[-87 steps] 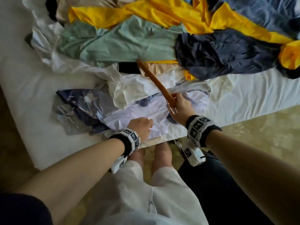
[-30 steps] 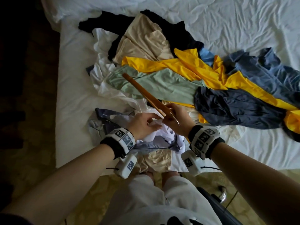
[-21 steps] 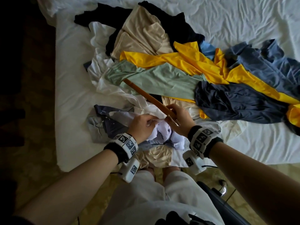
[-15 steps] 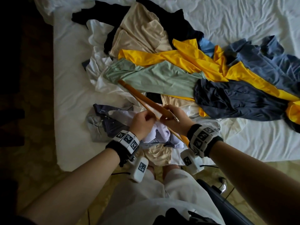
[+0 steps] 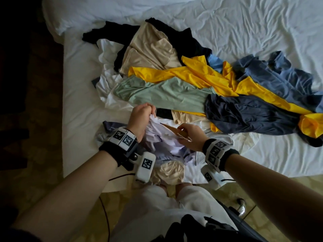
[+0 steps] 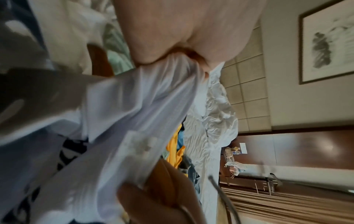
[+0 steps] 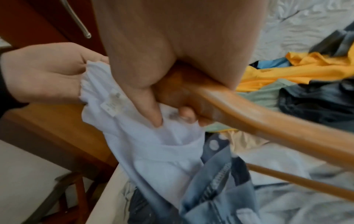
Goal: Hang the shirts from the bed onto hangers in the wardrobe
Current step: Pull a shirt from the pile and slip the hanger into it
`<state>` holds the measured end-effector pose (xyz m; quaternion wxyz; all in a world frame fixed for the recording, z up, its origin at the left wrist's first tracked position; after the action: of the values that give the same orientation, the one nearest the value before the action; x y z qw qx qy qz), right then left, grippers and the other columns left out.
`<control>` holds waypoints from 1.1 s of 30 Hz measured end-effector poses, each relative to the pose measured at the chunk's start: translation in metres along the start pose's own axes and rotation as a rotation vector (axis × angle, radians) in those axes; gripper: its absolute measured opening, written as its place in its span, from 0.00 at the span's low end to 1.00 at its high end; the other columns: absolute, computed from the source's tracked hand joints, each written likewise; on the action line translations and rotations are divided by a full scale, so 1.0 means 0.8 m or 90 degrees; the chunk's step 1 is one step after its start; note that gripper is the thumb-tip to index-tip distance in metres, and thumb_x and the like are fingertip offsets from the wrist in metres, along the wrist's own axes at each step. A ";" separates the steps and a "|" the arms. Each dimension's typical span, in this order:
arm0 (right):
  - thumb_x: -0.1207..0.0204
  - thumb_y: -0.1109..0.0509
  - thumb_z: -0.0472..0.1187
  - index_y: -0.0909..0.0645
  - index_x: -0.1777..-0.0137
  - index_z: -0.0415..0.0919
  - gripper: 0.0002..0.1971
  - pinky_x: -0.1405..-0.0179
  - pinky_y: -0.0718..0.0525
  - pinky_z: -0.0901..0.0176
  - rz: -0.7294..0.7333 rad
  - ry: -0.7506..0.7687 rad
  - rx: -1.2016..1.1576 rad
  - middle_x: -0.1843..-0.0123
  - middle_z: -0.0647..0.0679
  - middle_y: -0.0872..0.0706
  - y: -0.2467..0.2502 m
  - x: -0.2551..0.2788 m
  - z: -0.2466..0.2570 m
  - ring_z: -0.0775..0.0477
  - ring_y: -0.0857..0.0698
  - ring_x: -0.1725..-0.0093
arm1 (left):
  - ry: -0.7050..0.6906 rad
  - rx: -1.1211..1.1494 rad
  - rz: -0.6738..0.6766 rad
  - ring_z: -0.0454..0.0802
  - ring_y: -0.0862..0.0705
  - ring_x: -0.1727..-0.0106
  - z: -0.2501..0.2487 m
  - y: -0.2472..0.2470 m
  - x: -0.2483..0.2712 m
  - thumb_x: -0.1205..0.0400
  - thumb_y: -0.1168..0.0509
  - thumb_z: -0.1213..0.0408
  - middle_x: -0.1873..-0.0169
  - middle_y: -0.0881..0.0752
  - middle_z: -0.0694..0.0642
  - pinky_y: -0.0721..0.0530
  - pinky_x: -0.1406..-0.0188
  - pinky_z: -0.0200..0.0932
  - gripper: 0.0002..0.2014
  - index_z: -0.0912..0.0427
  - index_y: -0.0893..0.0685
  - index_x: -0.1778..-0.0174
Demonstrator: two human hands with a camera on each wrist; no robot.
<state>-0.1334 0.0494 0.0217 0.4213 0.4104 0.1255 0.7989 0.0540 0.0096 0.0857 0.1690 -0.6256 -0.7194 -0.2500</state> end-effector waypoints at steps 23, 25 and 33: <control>0.23 0.28 0.46 0.21 0.34 0.42 0.18 0.56 0.23 0.48 -0.428 -0.112 0.048 0.46 0.38 0.12 0.181 0.059 0.050 0.30 0.15 0.45 | -0.393 -0.993 -0.042 0.58 0.16 0.42 -0.089 0.058 0.032 0.25 0.27 0.72 0.41 0.18 0.54 0.17 0.49 0.53 0.25 0.53 0.23 0.34; 0.23 0.28 0.44 0.22 0.35 0.41 0.18 0.53 0.22 0.46 -0.426 -0.139 0.056 0.45 0.37 0.12 0.184 0.057 0.046 0.30 0.15 0.45 | -0.479 -1.047 0.042 0.58 0.18 0.37 -0.072 0.047 0.038 0.27 0.25 0.70 0.35 0.21 0.55 0.19 0.41 0.56 0.38 0.49 0.34 0.22; 0.26 0.27 0.39 0.19 0.39 0.38 0.15 0.59 0.22 0.50 -0.312 -0.048 0.097 0.49 0.37 0.14 0.168 0.041 0.046 0.31 0.16 0.48 | -0.540 -1.264 0.382 0.57 0.28 0.24 -0.021 0.013 0.078 0.20 0.35 0.66 0.19 0.36 0.59 0.22 0.37 0.52 0.20 0.53 0.23 0.31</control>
<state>-0.1923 -0.0127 0.1364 0.5748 0.4280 0.2652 0.6451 0.0534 0.0518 0.1360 -0.6102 -0.6659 -0.0203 -0.4287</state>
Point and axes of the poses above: each hand's wrist, its own x-axis away from the middle knuckle, its own y-axis out of the back of the hand, z = x × y, the point moved 7 cm from there along -x, towards the middle knuckle
